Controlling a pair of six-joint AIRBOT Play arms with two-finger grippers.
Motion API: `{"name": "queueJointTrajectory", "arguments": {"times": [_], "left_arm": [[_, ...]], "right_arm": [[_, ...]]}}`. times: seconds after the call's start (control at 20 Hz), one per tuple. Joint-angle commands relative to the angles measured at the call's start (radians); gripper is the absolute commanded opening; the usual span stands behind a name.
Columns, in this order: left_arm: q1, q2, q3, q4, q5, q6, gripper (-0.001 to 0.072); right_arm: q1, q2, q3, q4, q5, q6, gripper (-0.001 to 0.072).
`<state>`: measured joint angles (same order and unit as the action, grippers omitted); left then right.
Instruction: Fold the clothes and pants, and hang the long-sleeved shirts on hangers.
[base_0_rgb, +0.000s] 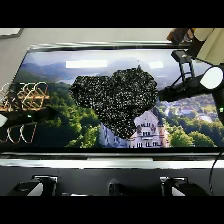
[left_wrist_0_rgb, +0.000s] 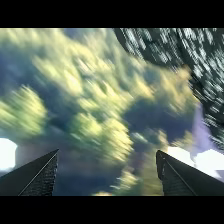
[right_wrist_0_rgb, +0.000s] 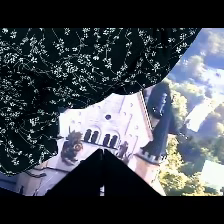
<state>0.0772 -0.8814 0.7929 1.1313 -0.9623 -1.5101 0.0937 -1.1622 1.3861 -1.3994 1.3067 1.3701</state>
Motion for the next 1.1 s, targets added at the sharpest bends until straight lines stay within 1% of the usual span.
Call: {"name": "queueJointTrajectory", "arguments": {"times": [0.0,0.15,0.25,0.4,0.5,0.7,0.9,1.05], "left_arm": [[-0.013,-0.101,-0.14,-0.375,0.12,0.072,0.072],[-0.117,-0.256,-0.146,-0.61,0.187,0.18,0.072],[-0.204,-0.357,-0.14,-0.733,0.216,0.237,0.072],[-0.324,-0.469,-0.107,-0.867,0.245,0.315,0.072],[-0.388,-0.505,-0.082,-0.937,0.277,0.367,0.072],[-0.492,-0.561,-0.041,-0.965,0.347,0.366,0.072],[-0.554,-0.622,-0.014,-1.002,0.358,0.366,0.072],[-0.588,-0.655,-0.005,-1.001,0.401,0.366,0.072]], "right_arm": [[0.001,0.001,0.0,0.0,-0.002,-0.004,0.0033],[0.001,0.001,0.0,0.0,-0.006,-0.002,0.0034],[0.001,0.001,0.0,0.0,-0.042,-0.002,0.0034],[0.001,0.001,0.0,0.002,-0.072,-0.001,0.0033],[0.001,0.001,0.0,0.001,-0.072,-0.001,0.0034],[0.001,0.0,0.0,0.0,-0.072,-0.001,0.0034],[0.001,0.0,0.0,0.001,-0.078,-0.002,0.0037],[0.001,0.0,0.0,0.001,-0.079,-0.002,0.0037]]}}
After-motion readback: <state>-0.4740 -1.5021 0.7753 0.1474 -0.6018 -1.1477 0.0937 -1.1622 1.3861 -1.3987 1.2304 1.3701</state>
